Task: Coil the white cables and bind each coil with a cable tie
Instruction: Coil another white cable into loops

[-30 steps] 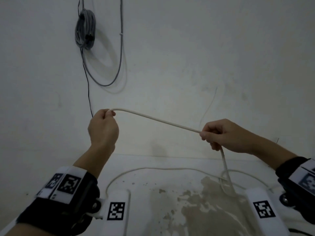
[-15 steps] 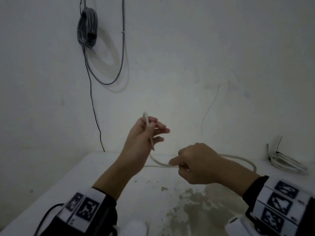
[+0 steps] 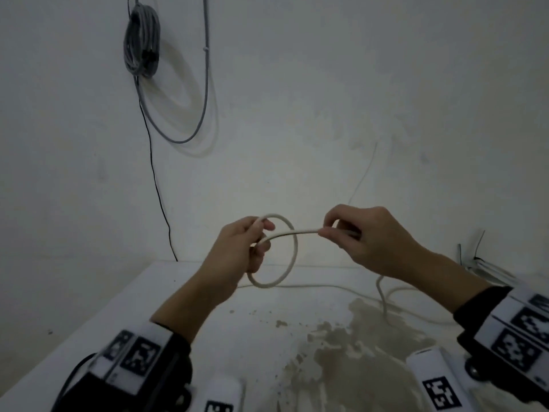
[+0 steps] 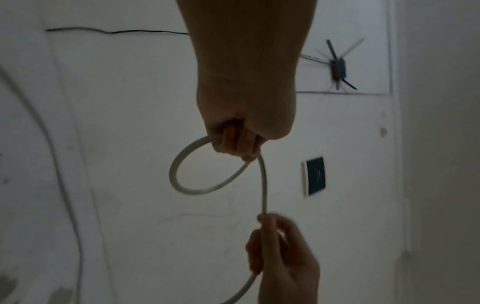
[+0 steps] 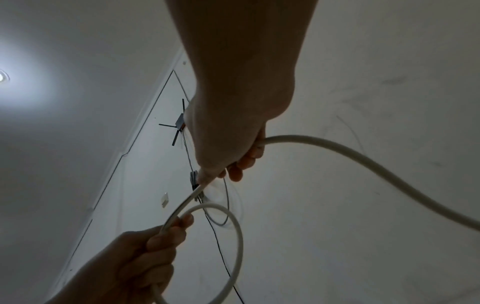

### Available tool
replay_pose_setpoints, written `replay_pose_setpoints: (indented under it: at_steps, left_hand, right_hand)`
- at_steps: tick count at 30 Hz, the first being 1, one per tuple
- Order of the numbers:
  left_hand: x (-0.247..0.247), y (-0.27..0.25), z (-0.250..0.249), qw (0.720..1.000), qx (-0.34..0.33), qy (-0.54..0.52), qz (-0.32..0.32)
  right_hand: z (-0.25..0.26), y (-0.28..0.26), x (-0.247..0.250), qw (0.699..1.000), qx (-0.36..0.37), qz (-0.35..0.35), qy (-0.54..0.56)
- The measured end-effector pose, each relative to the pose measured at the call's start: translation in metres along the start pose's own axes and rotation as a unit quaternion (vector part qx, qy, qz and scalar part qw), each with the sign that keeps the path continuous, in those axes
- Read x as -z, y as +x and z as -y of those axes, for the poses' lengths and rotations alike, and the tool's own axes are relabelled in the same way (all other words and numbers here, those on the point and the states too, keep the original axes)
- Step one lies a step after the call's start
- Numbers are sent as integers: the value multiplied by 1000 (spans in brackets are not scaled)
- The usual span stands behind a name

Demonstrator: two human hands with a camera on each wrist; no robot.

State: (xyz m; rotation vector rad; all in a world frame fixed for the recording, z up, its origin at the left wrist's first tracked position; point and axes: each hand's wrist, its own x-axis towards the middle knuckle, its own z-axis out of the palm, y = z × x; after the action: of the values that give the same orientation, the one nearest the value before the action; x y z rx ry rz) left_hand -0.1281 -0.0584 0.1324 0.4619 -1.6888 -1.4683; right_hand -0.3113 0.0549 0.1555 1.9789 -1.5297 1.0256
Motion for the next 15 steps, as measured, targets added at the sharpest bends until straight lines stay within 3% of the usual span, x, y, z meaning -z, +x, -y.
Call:
replay_pose_setpoints:
  at_steps: [3,6,11,15]
  left_hand:
    - [4,-1,-7,983,107,-90,122]
    - [2,-1,-12,952,176,-151,202]
    - [4,-1,-14,904,218,-252,266]
    - [0,-1,-16,915,212,-228,257]
  right_hand:
    - [4,5,-3,1000,-15,-18,13]
    - [9,16,-4,999,-26,-21,26]
    - [17,18,-7,997,-57,4,53]
    - [22,15,-9,988,-103,25,111]
